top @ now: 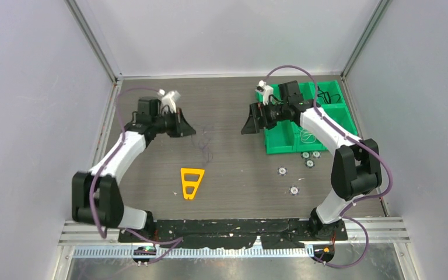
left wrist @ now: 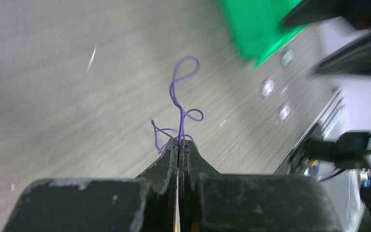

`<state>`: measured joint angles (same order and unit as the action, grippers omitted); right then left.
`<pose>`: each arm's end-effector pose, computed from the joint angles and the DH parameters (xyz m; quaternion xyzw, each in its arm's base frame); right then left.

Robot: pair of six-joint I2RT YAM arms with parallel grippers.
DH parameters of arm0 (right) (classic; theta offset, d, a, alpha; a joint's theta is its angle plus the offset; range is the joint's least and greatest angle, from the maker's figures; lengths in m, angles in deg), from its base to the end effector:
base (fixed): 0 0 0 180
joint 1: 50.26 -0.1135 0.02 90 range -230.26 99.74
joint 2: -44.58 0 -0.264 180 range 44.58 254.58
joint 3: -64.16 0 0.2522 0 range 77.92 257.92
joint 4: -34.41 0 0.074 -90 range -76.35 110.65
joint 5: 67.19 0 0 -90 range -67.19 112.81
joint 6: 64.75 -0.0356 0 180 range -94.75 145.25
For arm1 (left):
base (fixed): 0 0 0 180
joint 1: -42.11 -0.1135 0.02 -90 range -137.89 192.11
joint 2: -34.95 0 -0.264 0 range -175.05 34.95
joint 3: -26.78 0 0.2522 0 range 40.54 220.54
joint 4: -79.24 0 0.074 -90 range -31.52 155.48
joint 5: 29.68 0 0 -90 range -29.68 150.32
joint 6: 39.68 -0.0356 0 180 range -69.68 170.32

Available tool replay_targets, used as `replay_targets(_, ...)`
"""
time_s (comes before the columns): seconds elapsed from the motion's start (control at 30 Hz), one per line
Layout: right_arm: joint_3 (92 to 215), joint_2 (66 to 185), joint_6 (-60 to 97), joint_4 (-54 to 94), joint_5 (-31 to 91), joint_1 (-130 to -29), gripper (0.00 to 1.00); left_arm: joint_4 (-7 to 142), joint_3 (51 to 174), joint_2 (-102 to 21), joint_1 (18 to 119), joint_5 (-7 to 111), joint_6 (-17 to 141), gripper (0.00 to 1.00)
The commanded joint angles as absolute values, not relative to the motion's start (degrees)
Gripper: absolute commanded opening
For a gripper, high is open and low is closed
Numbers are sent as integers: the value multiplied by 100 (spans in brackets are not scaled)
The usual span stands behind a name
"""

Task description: Untangle the cables

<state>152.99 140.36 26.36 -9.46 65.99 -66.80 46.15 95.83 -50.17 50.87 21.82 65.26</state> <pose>0.3382 0.1259 0.2682 -0.2563 0.8467 0.3854 0.2624 0.2995 -0.0686 0.2297 0.0672 0.8897 -0.3700 0.2589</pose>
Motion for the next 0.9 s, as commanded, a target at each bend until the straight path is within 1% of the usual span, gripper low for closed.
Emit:
replay_targets(0.0,15210,13581,1569,878,6613,-7137,99,6005,10014,-4050,5292,1992,7827,0)
replay_targets(0.1,15393,13564,1132,1385,6149,-7545,100,5945,10112,-3765,5478,2158,8087,0)
replay_targets(0.27,15452,13423,357,2774,5518,-7828,97,5977,10339,-3561,5643,2119,8259,0)
replay_targets(0.4,15572,13521,260,3160,5422,-8072,96,6088,10444,-3480,5818,2003,8290,0)
replay_targets(0.5,15654,13699,328,3174,5425,-8291,99,6396,10434,-3475,5878,1708,8549,0)
replay_targets(0.57,15654,13794,590,2993,5185,-8412,92,6709,10425,-3449,5919,1449,8722,0)
replay_targets(0.6,15639,13824,752,2912,4984,-8437,85,6855,10412,-3444,5944,1316,8809,0)
replay_targets(0.63,15616,13910,799,2893,4911,-8457,80,6993,10412,-3436,5951,1184,8917,0)
replay_targets(0.67,15619,13960,900,2773,4716,-8460,70,7180,10403,-3436,5951,1047,9086,0)
replay_targets(0.7,15640,14058,966,2704,4637,-8462,65,7440,10375,-3430,5952,893,9261,0)
replay_targets(0.73,15644,14146,1120,2598,4474,-8463,54,7592,10375,-3422,5952,778,9368,0)
replay_targets(0.77,15642,14180,1221,2556,4406,-8458,47,7681,10460,-3409,5952,660,9392,0)
replay_targets(0.8,15628,14242,1437,2451,4275,-8451,37,7737,10548,-3416,5948,539,9368,0)
replay_targets(0.83,15604,14263,1537,2390,4205,-8439,32,7765,10734,-3427,5918,420,9339,0)
replay_targets(0.87,15587,14290,1707,2271,4126,-8389,25,7753,10844,-3432,5869,357,9332,0)
